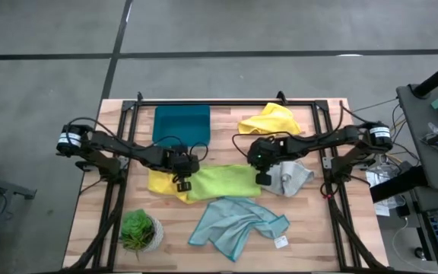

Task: Fold microfiber towels
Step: Fold the green microfiber towel

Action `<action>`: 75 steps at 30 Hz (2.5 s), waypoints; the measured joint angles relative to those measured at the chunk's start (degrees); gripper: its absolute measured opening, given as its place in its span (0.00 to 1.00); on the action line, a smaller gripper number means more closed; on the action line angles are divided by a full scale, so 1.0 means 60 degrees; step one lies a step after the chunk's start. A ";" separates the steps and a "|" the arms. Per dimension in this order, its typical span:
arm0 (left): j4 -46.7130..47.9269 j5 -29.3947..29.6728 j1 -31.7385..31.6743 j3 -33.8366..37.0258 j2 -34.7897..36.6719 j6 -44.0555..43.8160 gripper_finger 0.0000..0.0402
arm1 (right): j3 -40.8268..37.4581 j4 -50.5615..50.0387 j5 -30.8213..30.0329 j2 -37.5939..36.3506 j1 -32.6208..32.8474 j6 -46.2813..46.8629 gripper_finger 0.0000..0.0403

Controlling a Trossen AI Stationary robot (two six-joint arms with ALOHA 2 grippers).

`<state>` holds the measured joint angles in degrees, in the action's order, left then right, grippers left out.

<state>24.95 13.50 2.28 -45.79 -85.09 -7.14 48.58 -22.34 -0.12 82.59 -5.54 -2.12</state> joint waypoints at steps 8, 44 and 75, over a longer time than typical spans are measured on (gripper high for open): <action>0.0027 0.0817 -0.0012 0.0032 0.0009 -0.0182 0.00 | 0.0000 0.0050 -0.0160 -0.0255 -0.0021 0.0241 0.02; 0.0167 0.0863 -0.0011 0.0053 0.0009 -0.0505 0.00 | -0.0004 0.0053 0.0296 0.0562 -0.0393 0.0017 0.03; -0.0078 0.1012 0.0004 -0.0300 0.0043 -0.0754 0.28 | 0.0025 -0.0414 -0.0817 -0.0468 -0.0397 0.0230 0.25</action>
<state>24.48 19.57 2.31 -47.59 -84.84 -11.67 48.73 -24.82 -5.02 79.79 -7.92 -0.74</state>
